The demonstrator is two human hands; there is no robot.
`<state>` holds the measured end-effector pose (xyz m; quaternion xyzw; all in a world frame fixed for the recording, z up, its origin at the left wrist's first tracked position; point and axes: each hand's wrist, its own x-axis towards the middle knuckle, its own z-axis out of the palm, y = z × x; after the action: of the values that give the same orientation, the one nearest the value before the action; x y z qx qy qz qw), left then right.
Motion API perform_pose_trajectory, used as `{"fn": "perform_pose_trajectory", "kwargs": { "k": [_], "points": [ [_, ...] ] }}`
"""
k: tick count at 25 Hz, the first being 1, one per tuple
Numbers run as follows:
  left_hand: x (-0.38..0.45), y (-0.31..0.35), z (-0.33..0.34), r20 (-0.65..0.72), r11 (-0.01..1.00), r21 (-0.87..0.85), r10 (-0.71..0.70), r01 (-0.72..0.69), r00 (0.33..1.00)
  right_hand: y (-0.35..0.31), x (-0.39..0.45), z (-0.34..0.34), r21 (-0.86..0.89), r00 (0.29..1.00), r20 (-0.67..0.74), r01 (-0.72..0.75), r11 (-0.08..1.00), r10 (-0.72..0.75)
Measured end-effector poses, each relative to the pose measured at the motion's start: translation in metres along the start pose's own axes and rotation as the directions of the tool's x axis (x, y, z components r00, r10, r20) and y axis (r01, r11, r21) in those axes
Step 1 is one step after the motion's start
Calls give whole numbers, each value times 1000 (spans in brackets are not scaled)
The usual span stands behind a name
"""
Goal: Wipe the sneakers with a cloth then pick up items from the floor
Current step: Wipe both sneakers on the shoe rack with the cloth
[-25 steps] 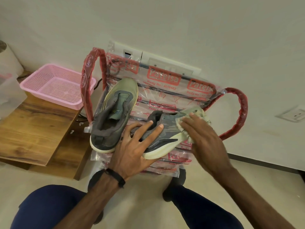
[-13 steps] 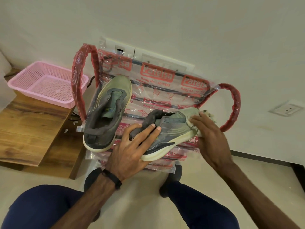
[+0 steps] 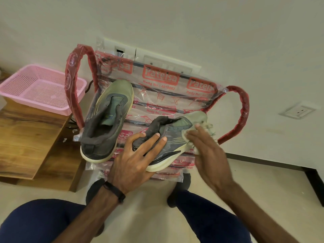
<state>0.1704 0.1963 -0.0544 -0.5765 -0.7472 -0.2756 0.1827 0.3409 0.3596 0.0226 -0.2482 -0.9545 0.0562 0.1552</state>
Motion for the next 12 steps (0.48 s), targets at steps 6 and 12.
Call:
{"fn": "perform_pose_trajectory", "kwargs": {
  "k": [6,12],
  "points": [
    [1,4,-2,-20,999,45,20,-19,1000,11,2,-1,-64,993,10,121,991,-121],
    [0,1,-1,-58,999,31,15,-13,998,-24,-9,7,-27,994,9,110,994,-109]
  ]
}}
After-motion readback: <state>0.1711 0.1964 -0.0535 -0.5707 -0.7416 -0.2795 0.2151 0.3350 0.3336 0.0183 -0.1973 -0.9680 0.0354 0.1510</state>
